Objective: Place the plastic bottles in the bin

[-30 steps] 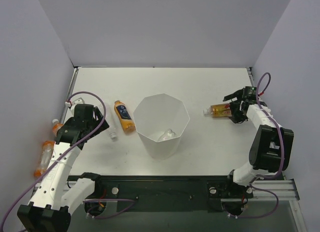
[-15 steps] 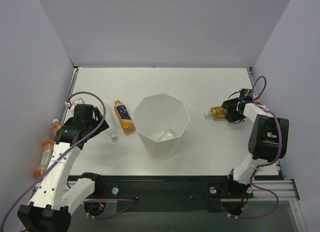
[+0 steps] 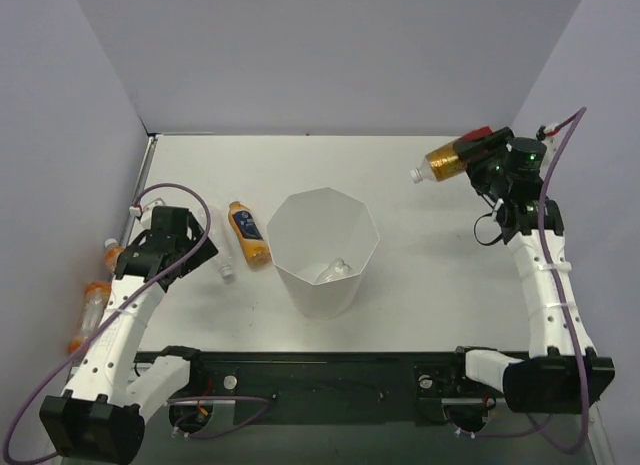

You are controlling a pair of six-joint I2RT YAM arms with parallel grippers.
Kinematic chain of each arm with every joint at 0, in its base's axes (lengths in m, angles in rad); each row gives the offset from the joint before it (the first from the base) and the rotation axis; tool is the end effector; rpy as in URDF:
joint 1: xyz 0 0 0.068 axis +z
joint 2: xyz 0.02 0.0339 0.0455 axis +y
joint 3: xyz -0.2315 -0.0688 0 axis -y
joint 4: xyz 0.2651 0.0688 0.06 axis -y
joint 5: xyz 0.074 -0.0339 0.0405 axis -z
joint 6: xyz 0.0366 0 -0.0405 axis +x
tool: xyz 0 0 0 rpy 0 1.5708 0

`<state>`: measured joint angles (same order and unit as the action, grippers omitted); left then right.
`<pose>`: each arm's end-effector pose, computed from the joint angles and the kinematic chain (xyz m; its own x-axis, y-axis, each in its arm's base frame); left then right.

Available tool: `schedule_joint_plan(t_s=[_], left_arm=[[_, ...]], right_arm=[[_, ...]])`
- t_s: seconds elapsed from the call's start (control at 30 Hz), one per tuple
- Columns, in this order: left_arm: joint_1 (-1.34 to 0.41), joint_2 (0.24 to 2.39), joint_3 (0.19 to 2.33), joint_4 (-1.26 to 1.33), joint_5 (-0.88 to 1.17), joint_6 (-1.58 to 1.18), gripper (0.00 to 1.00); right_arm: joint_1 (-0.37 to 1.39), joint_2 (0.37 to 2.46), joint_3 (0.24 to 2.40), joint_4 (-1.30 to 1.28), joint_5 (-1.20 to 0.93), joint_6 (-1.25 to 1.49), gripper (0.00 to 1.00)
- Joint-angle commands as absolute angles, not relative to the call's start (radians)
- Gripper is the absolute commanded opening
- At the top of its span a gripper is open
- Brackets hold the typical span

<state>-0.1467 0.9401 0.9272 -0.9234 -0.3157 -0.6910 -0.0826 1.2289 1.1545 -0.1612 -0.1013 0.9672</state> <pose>0.2132 -0.0200 0.2694 -0.5865 -0.5257 -0.6162 -0.5410 0.8204 -0.1851 0.3178 -0.0226 0.3460 -0.1451 0.8339 -0.5325 0.1825 0.5515 0.8140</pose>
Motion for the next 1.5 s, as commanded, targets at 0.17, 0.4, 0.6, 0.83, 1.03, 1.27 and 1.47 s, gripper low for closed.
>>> schedule_joint_plan(t_s=[0.17,0.4,0.6,0.83,1.03,1.27,1.47], left_arm=[[-0.055,1.117,0.971,-0.761,-0.24,-0.678,0.98],[-0.046,1.342,1.091,-0.727,-0.206,-0.647,0.98],[-0.051,1.385,1.095,-0.681,-0.178,-0.638,0.99],[-0.092,1.439,1.104,-0.629,-0.15,-0.623,0.91],[-0.175,1.557,1.178,-0.655,-0.225,-0.618,0.89],[-0.19,1.632,1.235,-0.71,-0.319,-0.623,0.88],[-0.19,1.58,1.161,-0.703,-0.373,-0.621,0.92]], right_arm=[[0.45,1.137,1.534,-0.337,0.126,0.647,0.38],[0.796,1.218,1.528,-0.388,0.241,0.54,0.45],[0.965,1.264,1.522,-0.446,0.359,0.482,0.86],[0.939,1.167,1.513,-0.465,0.501,0.456,0.9],[0.815,1.016,1.408,-0.474,0.534,0.494,0.9],[0.787,0.937,1.332,-0.517,0.537,0.537,0.9],[0.787,0.946,1.301,-0.522,0.508,0.551,0.9]])
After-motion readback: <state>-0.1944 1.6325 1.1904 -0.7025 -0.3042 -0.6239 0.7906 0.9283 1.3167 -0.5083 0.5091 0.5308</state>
